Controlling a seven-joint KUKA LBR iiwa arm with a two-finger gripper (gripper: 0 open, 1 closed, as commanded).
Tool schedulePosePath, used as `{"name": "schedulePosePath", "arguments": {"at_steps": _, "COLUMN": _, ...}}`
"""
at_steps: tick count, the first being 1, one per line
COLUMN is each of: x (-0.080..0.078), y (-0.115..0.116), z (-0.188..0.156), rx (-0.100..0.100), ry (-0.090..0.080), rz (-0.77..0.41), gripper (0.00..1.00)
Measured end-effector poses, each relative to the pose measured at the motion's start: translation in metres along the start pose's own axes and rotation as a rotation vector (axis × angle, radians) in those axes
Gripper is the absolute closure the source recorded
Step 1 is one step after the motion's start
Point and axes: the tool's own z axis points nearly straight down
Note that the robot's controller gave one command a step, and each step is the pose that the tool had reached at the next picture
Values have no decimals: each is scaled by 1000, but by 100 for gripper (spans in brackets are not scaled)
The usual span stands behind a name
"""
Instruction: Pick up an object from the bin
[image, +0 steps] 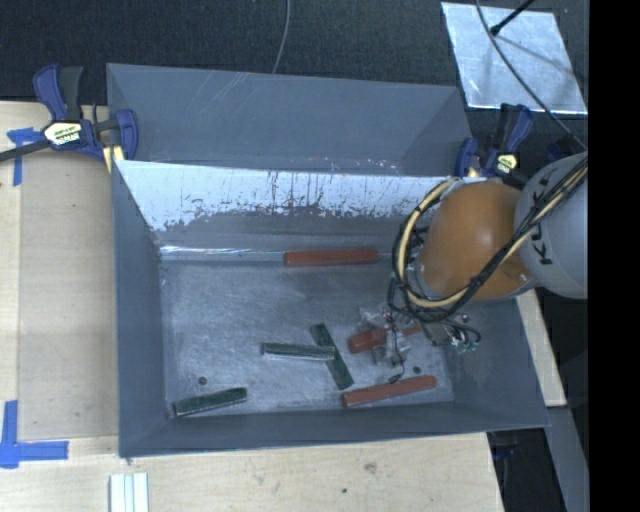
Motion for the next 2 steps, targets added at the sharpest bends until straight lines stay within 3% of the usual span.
{"name": "schedulePosePath", "arguments": {"at_steps": 2, "x": 4, "y": 1, "z": -26, "rx": -5, "ry": 14, "rz": 2, "gripper": 100}}
